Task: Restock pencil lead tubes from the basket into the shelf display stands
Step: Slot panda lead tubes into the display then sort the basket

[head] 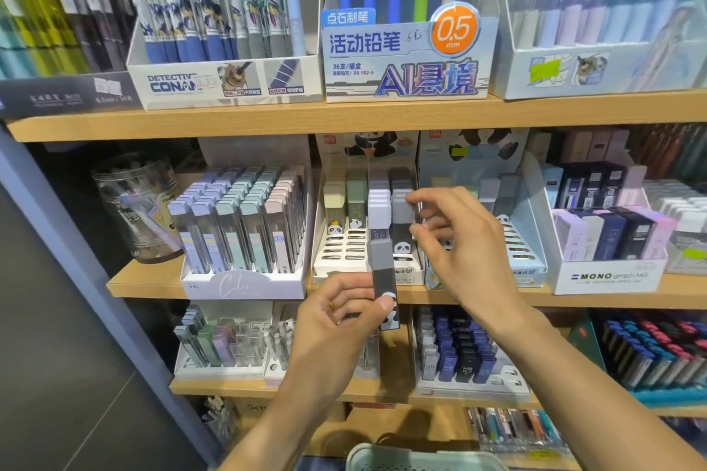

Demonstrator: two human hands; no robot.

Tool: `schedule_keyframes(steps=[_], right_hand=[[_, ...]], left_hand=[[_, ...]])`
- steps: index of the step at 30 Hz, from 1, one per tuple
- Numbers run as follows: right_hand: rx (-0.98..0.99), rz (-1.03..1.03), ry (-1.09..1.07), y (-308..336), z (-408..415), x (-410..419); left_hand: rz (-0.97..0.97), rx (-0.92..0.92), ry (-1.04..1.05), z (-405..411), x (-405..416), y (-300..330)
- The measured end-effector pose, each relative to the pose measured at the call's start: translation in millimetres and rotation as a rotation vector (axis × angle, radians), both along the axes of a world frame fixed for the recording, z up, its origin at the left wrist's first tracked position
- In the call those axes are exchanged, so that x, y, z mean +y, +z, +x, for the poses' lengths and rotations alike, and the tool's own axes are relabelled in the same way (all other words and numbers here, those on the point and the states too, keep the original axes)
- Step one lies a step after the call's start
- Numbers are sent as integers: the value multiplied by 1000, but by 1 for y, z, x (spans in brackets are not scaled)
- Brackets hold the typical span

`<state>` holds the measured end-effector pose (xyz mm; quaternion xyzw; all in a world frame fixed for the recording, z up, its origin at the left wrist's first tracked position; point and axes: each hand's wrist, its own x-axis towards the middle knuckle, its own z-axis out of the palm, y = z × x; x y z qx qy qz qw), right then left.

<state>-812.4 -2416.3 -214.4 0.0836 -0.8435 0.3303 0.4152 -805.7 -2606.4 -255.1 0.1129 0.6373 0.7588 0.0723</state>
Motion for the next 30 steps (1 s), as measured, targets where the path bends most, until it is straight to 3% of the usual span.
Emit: schedule_keyframes(steps=[7,10,14,24,30], right_hand=[[-21,-13,-43,7,19,-5],[-188,-191,135,14,34,-11],[-307,-258,251,9,37,-8],[50,-524,188,17,37,6],[21,-487,175,6,26,3]], left_hand=[[12,15,17,-3,5,1],[22,41,-14,-4,8,2],[24,71,-46,-2,12,2],[18,82,-65,0,13,4],[-21,66,-85,-1,12,-1]])
